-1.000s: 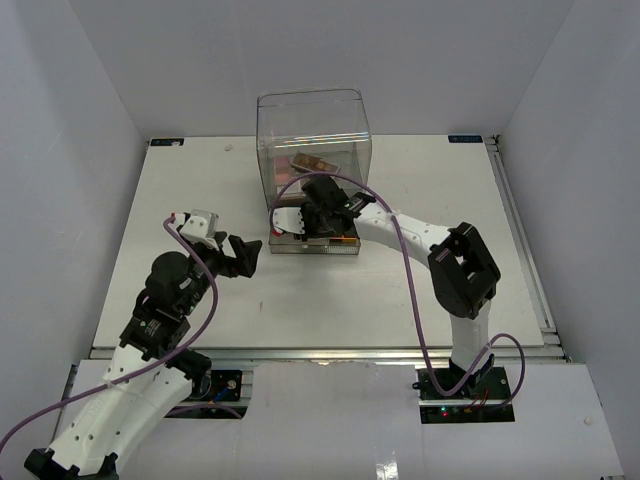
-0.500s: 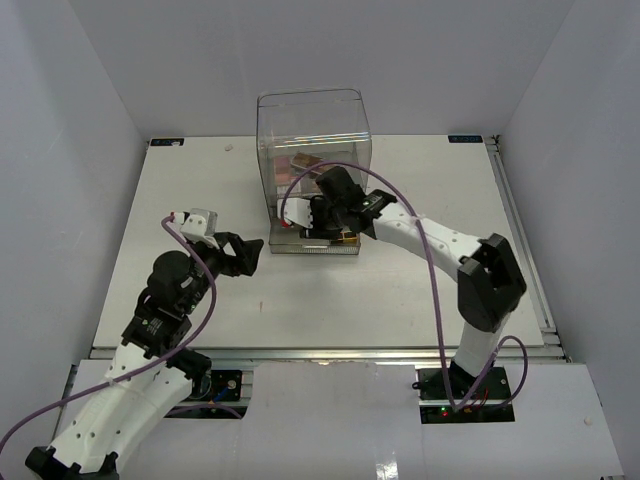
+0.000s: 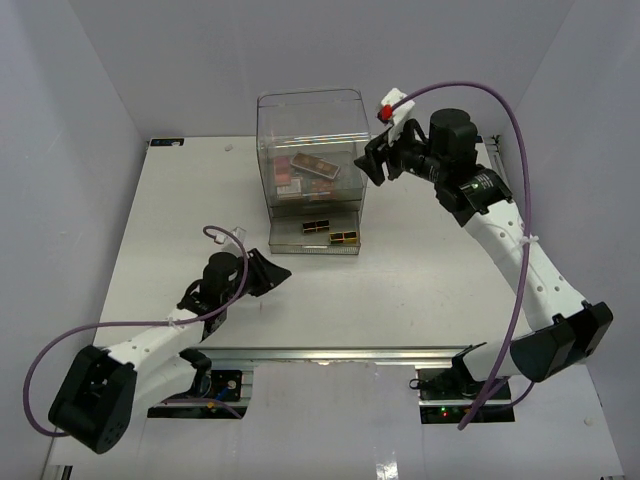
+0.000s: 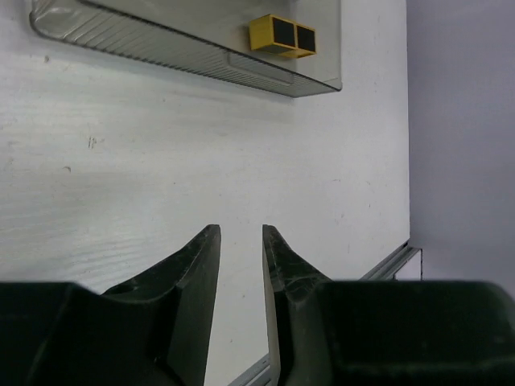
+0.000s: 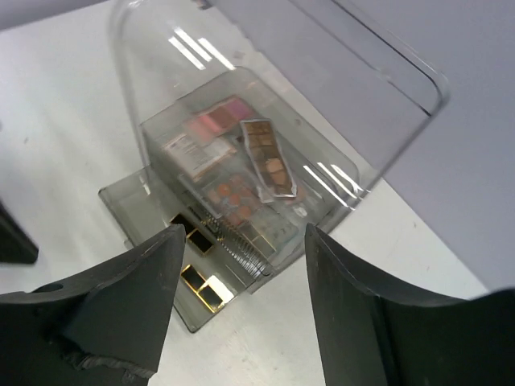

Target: Organize the makeup

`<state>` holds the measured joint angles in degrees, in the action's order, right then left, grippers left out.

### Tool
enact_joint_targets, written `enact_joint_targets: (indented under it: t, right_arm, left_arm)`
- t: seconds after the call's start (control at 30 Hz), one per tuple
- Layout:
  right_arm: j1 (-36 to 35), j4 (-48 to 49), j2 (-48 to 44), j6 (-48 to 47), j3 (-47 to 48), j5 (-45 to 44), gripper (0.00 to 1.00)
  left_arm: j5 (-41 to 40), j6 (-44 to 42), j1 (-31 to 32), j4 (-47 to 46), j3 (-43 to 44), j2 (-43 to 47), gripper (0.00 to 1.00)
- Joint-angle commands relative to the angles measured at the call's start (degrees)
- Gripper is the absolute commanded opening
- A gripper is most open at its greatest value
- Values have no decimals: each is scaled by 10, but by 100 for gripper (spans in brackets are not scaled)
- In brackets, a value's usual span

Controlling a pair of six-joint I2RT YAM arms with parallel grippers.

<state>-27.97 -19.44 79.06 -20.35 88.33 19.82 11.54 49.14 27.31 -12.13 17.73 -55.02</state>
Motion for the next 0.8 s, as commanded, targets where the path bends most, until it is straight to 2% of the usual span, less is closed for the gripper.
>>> enact_joint_targets:
  t: [0.0, 0.13, 0.43, 0.53, 0.67, 0.77]
  right_arm:
    - [36, 87, 37, 226, 14, -112, 65]
    - [64, 118, 91, 301, 46, -108, 62]
    - [70, 148, 180, 334, 104, -122, 50]
    - [71, 161, 191, 340, 105, -115, 43]
    - [71, 180, 185, 353, 85, -99, 25]
    - [71, 187, 172, 356, 63, -94, 17]
  left_arm:
    - [2, 126, 14, -193, -27, -73, 38]
    - [-29, 166, 27, -260, -28, -152, 37]
    - [-81, 236, 37, -396, -27, -309, 38]
    - [-92, 255, 39, -424, -17, -365, 38]
    - [-111, 292, 44, -462, -5, -416, 37]
    - [-150, 317, 48, -485, 5, -456, 37]
